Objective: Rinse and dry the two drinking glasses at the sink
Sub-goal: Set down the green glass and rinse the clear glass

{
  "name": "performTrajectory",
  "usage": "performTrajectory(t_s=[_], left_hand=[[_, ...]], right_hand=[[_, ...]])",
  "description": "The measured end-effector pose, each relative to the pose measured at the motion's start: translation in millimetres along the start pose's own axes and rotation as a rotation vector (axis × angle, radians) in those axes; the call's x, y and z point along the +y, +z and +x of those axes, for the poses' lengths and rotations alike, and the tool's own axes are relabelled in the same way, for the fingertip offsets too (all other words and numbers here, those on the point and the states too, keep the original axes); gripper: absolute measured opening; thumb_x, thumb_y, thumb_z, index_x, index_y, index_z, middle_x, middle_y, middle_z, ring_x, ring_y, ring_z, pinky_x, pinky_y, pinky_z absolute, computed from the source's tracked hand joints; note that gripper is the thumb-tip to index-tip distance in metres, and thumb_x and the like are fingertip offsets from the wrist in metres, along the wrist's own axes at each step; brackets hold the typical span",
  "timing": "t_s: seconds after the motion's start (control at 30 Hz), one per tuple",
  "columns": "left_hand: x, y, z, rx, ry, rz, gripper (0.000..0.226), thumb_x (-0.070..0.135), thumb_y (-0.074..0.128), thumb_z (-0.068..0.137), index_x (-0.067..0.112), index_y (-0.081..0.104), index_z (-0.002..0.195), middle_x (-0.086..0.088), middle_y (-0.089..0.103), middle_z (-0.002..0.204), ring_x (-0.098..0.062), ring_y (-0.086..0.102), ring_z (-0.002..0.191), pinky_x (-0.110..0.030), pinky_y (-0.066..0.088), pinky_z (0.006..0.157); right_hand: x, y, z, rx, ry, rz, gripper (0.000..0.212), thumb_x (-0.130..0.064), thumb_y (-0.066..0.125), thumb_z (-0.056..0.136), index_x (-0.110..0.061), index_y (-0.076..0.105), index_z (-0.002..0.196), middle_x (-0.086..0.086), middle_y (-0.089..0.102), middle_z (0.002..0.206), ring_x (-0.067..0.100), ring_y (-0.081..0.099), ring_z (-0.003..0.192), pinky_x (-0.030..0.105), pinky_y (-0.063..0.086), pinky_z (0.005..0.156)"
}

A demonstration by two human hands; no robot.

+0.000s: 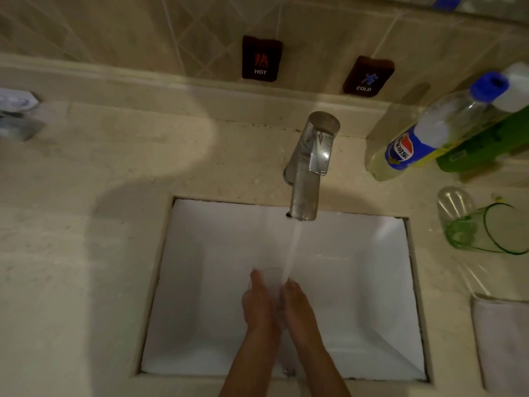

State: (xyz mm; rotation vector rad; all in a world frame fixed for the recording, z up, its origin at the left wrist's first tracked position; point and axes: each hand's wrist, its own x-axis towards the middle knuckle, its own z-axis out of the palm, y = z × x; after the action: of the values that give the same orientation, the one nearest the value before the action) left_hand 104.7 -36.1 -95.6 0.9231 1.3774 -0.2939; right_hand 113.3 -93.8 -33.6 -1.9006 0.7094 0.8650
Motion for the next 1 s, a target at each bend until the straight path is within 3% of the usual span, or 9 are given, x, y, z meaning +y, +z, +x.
performTrajectory(t_s=[0.1, 0.17, 0.23, 0.37, 0.5, 0.63, 0.83, 0.93, 1.0], left_hand=[[13, -1, -20, -0.042, 0.013, 0.058, 0.071, 0.07, 0.053, 0.09, 0.004, 0.073, 0.105, -0.02, 0.076, 0.104, -0.034, 0.072, 0.094, -0.045, 0.057, 0.094], [15, -2, -28, -0.099, -0.009, 0.075, 0.058, 0.054, 0.046, 0.104, 0.004, 0.073, 0.095, -0.015, 0.075, 0.089, -0.028, 0.07, 0.081, -0.036, 0.055, 0.076], [14, -3, -29, -0.138, 0.012, 0.053, 0.057, 0.053, 0.046, 0.104, 0.006, 0.075, 0.088, -0.012, 0.076, 0.08, -0.024, 0.071, 0.074, -0.033, 0.055, 0.067], [11, -3, -20, -0.107, 0.046, 0.047, 0.079, 0.081, 0.046, 0.081, 0.011, 0.079, 0.094, -0.022, 0.078, 0.096, -0.039, 0.075, 0.093, -0.047, 0.059, 0.086], [19, -7, -18, -0.157, -0.022, -0.056, 0.058, 0.071, 0.059, 0.076, 0.014, 0.07, 0.072, -0.013, 0.074, 0.072, -0.025, 0.066, 0.062, -0.03, 0.053, 0.063], [20, -14, -15, -0.376, -0.097, -0.142, 0.056, 0.06, 0.062, 0.084, 0.009, 0.069, 0.104, -0.014, 0.071, 0.077, -0.025, 0.07, 0.066, -0.029, 0.056, 0.059], [12, -5, -10, -0.173, 0.199, 0.147, 0.086, 0.084, 0.067, 0.069, 0.016, 0.059, 0.121, -0.014, 0.071, 0.112, -0.03, 0.072, 0.097, -0.04, 0.061, 0.087], [12, -10, -15, -0.255, 0.408, 0.407, 0.079, 0.079, 0.059, 0.073, 0.011, 0.07, 0.112, -0.01, 0.077, 0.101, -0.019, 0.073, 0.085, -0.03, 0.057, 0.077], [11, -12, -16, -0.304, 0.391, 0.409, 0.062, 0.066, 0.063, 0.073, 0.015, 0.075, 0.106, -0.006, 0.08, 0.094, -0.019, 0.077, 0.083, -0.037, 0.061, 0.074]], right_hand=[[1, 3, -24, 0.089, -0.052, -0.031, 0.047, -0.036, 0.034, 0.106, -0.013, 0.041, 0.147, 0.007, 0.047, 0.149, 0.021, 0.043, 0.139, 0.028, 0.029, 0.114], [-2, 2, -30, 0.111, -0.071, -0.12, 0.052, -0.04, 0.033, 0.104, -0.015, 0.035, 0.15, 0.008, 0.044, 0.151, 0.024, 0.042, 0.139, 0.032, 0.03, 0.113], [-15, -3, -29, 0.079, -0.046, -0.163, 0.049, -0.045, 0.032, 0.103, -0.018, 0.041, 0.143, 0.01, 0.051, 0.143, 0.028, 0.049, 0.132, 0.036, 0.037, 0.109], [-39, -7, -8, 0.002, -0.031, -0.125, 0.055, -0.064, 0.05, 0.078, -0.018, 0.057, 0.107, 0.015, 0.069, 0.108, 0.031, 0.07, 0.097, 0.035, 0.058, 0.08], [-24, -9, 14, -0.071, -0.021, 0.063, 0.023, -0.029, 0.048, 0.102, -0.021, 0.067, 0.091, 0.002, 0.075, 0.084, 0.012, 0.07, 0.071, 0.024, 0.056, 0.061], [-13, 0, 10, 0.041, -0.027, 0.253, 0.025, -0.025, 0.038, 0.105, -0.018, 0.061, 0.099, 0.003, 0.068, 0.086, 0.014, 0.065, 0.073, 0.022, 0.054, 0.062], [-1, 10, -27, 0.134, -0.165, 0.244, 0.023, -0.027, 0.039, 0.105, -0.04, 0.041, 0.124, -0.024, 0.053, 0.117, 0.003, 0.054, 0.107, 0.012, 0.041, 0.087], [0, 17, -30, 0.208, -0.183, 0.198, 0.039, -0.035, 0.04, 0.103, -0.03, 0.044, 0.141, -0.013, 0.05, 0.138, 0.01, 0.049, 0.128, 0.031, 0.037, 0.112], [-1, 17, -25, 0.196, -0.146, 0.227, 0.046, -0.039, 0.043, 0.101, -0.026, 0.041, 0.146, -0.006, 0.051, 0.138, 0.015, 0.052, 0.125, 0.031, 0.039, 0.11]])
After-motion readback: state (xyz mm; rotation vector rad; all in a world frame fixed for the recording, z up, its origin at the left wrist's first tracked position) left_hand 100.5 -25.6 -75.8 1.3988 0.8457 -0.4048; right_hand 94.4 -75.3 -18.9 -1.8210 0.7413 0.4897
